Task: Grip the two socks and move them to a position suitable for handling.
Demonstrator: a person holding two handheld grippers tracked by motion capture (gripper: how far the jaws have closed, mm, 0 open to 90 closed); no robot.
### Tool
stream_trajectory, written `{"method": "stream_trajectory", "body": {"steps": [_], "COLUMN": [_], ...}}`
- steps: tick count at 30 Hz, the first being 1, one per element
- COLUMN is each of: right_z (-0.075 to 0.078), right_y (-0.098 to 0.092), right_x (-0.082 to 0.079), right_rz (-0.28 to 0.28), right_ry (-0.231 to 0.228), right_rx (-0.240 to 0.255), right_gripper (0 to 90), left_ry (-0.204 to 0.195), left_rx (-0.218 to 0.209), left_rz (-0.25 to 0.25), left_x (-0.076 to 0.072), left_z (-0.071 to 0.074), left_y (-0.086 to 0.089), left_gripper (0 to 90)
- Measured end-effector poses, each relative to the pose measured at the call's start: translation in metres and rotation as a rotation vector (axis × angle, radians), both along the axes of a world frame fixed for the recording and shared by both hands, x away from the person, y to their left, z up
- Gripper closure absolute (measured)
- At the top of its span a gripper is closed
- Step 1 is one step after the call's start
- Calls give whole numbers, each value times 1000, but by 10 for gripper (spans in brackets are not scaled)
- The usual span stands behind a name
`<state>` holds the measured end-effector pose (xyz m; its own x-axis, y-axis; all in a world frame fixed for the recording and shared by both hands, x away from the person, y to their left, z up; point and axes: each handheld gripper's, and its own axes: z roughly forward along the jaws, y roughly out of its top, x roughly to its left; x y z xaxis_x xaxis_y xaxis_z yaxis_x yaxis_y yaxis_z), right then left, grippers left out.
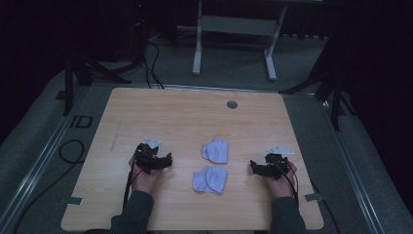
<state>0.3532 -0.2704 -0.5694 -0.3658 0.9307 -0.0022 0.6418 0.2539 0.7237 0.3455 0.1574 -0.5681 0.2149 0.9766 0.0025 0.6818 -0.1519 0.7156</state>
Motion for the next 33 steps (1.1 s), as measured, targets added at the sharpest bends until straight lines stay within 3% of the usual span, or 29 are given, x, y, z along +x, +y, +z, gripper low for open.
{"method": "stream_trajectory", "body": {"steps": [5, 8, 9, 12, 16, 19, 27, 33], "right_z": [2, 5, 6, 10, 16, 17, 24, 30], "right_y": [-2, -4, -5, -5, -1, 5, 22, 35], "right_x": [-2, -4, -5, -8, -13, -16, -24, -28], "right_rz": [-16, -34, -41, -28, 0, 17, 83, 136], "right_ry": [3, 9, 14, 15, -12, -21, -33, -3], "right_rx": [1, -3, -4, 37, 17, -18, -44, -22], "right_gripper": [190, 296, 354, 437, 482, 499, 534, 568], "left_ry": [-4, 6, 8, 11, -1, -8, -25, -35], "left_rx": [-2, -2, -2, -12, -84, -109, -134, -143], "left_rz": [9, 20, 23, 14, -35, -75, -196, -232], "left_x": [-2, -5, -6, -7, -13, -19, -30, -33], "left_z": [1, 4, 4, 6, 9, 12, 22, 27], "left_y": [1, 3, 3, 4, 5, 1, -10, -9], "left_gripper": [243, 296, 355, 447, 547, 579, 606, 608]}}
